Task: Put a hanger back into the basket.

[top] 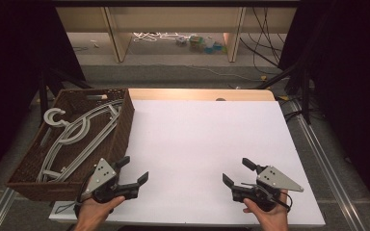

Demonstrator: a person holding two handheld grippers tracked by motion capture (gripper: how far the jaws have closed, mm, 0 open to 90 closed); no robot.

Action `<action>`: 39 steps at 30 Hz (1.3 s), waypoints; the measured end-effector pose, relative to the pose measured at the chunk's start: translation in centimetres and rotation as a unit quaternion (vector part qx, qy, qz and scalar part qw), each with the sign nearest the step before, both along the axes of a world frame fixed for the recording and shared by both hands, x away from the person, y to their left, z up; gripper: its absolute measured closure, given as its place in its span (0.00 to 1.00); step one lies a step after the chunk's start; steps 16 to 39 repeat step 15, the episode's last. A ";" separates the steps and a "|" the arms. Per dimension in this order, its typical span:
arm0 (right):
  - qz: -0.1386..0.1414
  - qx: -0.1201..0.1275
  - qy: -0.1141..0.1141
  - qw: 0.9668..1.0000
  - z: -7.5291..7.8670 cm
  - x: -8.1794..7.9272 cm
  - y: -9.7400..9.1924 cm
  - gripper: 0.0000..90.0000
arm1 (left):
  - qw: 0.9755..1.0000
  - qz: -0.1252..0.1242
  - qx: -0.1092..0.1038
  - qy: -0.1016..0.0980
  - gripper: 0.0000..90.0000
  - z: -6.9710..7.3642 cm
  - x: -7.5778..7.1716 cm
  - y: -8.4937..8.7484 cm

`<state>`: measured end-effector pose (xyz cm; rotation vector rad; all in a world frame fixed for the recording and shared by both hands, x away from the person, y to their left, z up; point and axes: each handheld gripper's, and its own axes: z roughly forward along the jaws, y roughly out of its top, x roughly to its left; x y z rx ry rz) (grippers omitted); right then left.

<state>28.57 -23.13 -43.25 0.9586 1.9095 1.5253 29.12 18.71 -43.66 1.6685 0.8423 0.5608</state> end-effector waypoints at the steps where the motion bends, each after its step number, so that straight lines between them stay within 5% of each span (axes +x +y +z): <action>1: 0.002 0.004 -0.005 1.000 -0.1 0.1 0.1 0.17 | 1.000 0.000 -0.001 0.001 0.18 0.0 0.0 0.0; 39: 0.001 -0.001 0.000 1.000 -0.1 0.0 0.0 0.17 | 1.000 -0.002 0.002 0.001 0.18 -0.1 0.1 -0.1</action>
